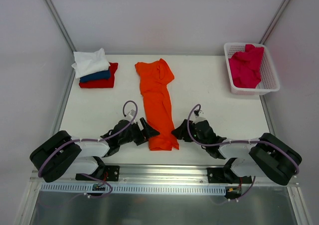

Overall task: Fold and stack the t-shirts
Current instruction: Grab the bottom of the folded rectangular tshirt with both arms

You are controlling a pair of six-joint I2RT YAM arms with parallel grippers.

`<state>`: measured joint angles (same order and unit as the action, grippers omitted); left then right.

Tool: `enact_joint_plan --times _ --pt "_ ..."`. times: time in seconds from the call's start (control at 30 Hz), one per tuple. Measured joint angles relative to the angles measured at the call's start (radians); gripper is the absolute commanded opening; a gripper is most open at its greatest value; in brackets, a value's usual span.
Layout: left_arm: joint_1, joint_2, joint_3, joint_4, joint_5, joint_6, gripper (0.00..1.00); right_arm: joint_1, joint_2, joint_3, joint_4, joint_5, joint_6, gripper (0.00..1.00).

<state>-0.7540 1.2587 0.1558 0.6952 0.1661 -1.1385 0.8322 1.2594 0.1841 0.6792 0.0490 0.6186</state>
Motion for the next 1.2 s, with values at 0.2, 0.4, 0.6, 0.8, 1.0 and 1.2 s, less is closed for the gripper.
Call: enact_joint_plan --times 0.2,0.4,0.6,0.8,1.0,1.2 --pt "0.0 0.009 -0.014 0.016 -0.002 -0.007 0.7 -0.004 0.107 0.005 0.135 -0.032 0.014 0.57" --pt "0.0 0.005 -0.042 0.033 -0.003 -0.032 0.66 -0.004 0.293 0.01 0.386 -0.088 0.069 0.55" --pt "-0.007 -0.042 -0.056 0.001 -0.012 -0.057 0.65 -0.004 0.418 0.011 0.568 -0.121 0.112 0.54" --pt "-0.013 -0.157 -0.069 -0.132 -0.028 -0.069 0.53 -0.004 0.426 0.006 0.585 -0.124 0.119 0.52" --pt "-0.013 -0.265 -0.076 -0.267 -0.058 -0.077 0.51 -0.004 0.418 -0.007 0.579 -0.124 0.123 0.48" --pt "-0.013 -0.251 -0.076 -0.274 -0.069 -0.078 0.52 0.0 0.401 -0.027 0.579 -0.121 0.126 0.48"
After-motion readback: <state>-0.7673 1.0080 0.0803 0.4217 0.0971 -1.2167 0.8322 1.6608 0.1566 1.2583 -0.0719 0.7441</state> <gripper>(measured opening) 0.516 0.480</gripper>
